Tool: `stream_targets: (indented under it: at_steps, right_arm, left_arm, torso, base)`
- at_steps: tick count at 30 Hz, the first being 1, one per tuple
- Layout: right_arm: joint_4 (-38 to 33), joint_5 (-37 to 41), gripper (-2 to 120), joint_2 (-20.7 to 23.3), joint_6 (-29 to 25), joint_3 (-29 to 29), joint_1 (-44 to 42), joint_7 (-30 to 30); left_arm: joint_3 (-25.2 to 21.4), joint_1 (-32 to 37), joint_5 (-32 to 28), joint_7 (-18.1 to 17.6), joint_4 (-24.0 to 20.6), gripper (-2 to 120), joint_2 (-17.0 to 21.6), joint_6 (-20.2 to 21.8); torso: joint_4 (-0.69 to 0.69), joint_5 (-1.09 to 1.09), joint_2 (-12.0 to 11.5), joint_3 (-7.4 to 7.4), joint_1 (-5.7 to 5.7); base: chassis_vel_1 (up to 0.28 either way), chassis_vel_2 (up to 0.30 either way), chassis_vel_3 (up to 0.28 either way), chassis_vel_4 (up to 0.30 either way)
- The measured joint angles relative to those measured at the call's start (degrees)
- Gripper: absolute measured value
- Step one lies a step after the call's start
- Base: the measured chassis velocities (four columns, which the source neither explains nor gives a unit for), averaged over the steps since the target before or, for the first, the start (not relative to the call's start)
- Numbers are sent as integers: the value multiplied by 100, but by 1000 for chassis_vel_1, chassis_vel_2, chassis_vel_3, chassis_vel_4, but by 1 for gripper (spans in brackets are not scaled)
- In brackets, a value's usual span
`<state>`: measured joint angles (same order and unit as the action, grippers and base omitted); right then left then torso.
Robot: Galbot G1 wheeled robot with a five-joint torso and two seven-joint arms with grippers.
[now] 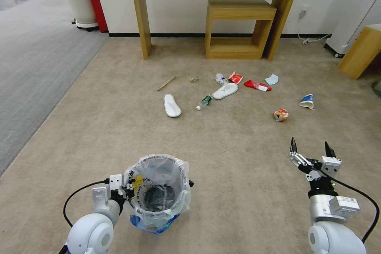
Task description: Pick up the trash bin and place the garbage on the floor into it.
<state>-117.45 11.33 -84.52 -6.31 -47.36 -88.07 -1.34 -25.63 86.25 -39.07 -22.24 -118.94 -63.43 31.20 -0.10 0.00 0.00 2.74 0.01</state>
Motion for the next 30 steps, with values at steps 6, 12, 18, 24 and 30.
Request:
stream_targets:
  at_steps: [6, 12, 18, 24, 30]
  right_arm:
    - [2, -22, 100, -1, 14, 39, -6, 1]
    - [20, -24, 100, 24, 20, 63, -23, 1]
    - [51, -23, 100, 78, 22, 65, -38, 0]
    - [83, -5, 100, 120, 33, 72, -42, -2]
    - [114, -5, 100, 138, 50, 95, -39, -4]
  left_arm:
    - [-252, 89, -87, 7, -225, 3, -13, 38]
    - [-441, 146, -223, 0, -406, 3, -78, 76]
    - [-583, 144, -367, -21, -537, 3, -161, 113]
    - [-812, 85, -597, -52, -689, 3, -275, 161]
    - [-1004, 64, -749, -62, -782, 3, -356, 172]
  torso:
    - [0, 0, 0, 0, 0]
    - [0, 0, 0, 0, 0]
    - [-1, 0, 0, 0, 0]
    - [-1, 0, 0, 0, 0]
    - [-1, 0, 0, 0, 0]
  base:
    - [0, 0, 0, 0]
    - [0, 0, 0, 0]
    - [0, 0, 0, 0]
    - [0, 0, 0, 0]
    - [0, 0, 0, 0]
